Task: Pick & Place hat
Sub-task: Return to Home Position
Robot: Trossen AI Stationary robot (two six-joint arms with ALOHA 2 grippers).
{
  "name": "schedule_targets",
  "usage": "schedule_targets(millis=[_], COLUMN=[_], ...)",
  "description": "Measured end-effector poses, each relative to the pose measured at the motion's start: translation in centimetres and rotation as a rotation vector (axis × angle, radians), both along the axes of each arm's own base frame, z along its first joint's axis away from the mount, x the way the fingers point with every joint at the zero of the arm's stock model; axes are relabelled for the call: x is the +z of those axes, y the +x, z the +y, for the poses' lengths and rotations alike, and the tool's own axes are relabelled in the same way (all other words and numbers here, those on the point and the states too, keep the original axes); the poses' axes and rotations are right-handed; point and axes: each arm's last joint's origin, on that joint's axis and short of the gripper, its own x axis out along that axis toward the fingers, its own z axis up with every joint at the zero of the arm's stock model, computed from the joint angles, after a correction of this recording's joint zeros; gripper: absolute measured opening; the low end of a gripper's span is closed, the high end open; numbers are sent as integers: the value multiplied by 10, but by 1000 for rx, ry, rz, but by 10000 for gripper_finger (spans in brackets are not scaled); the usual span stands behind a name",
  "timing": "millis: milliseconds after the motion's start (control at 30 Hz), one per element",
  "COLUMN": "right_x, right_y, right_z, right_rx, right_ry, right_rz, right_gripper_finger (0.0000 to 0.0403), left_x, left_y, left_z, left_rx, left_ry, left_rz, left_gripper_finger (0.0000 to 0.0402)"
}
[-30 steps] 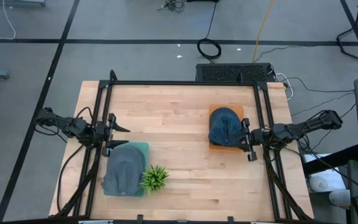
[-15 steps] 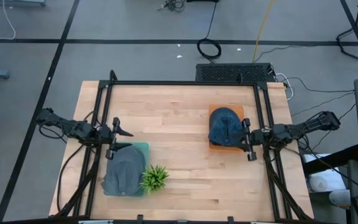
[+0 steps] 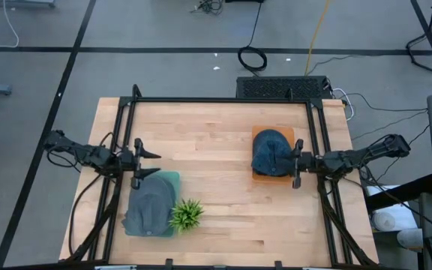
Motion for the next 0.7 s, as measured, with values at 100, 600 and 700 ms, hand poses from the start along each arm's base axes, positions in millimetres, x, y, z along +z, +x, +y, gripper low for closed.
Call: schedule_targets(millis=[100,600,700], right_x=[-4,4,14], right_y=[0,1,1], right_z=[0,0,0], right_rx=[2,-4,-3], right_ry=[10,34,65], right_rz=[38,-45,-142], right_gripper_finger=[139,139,139], left_x=[0,0,0], left_y=[0,0,0], left_z=[1,1,1], left_rx=[28,28,27], left_ry=[-22,-32,-32], left_rz=[3,3,3], left_gripper_finger=[224,215,220])
